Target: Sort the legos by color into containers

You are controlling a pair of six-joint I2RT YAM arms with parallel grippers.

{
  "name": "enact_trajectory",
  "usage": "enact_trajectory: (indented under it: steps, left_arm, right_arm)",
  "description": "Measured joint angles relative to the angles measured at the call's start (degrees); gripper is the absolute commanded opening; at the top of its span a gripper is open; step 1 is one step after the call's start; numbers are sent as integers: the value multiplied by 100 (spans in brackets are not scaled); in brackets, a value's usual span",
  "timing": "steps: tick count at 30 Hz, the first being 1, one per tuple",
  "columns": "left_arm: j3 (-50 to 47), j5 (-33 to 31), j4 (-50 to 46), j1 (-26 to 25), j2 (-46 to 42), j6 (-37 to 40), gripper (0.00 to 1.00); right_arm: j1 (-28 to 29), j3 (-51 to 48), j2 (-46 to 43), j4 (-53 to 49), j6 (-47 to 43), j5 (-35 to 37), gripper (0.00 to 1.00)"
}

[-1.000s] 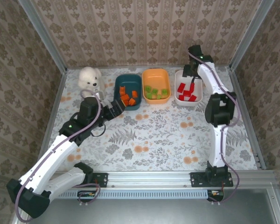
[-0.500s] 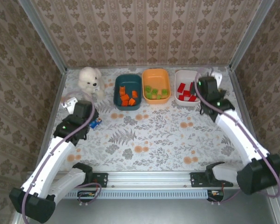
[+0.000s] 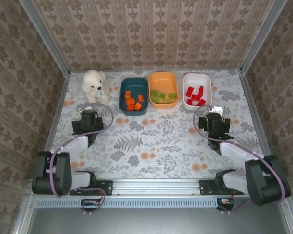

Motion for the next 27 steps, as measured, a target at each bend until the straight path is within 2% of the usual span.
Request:
enact_trajectory:
  steps: [5,11,13,17,27]
  left_arm:
    - [393,730,763,275,903,330,100]
    - [413,1423,1781,614,1080,599,100]
    - [210,1521,2216,634,1082,664,100]
    - [-529,1510,3348,562,1239,706,100]
    - [-619,1423,3788,518,1379,730,100]
  right_arm:
    - [-212,129,743,1075,-229,-516,100]
    - [-684,72,1432,2470,-308,-1106,100]
    - [-796,-63,1650,2892,-286,-1161,100]
    - [-828,-142,1755,3097,-264,-1174,100]
    - [-765,-133,1757,3230,-264,-1172,100]
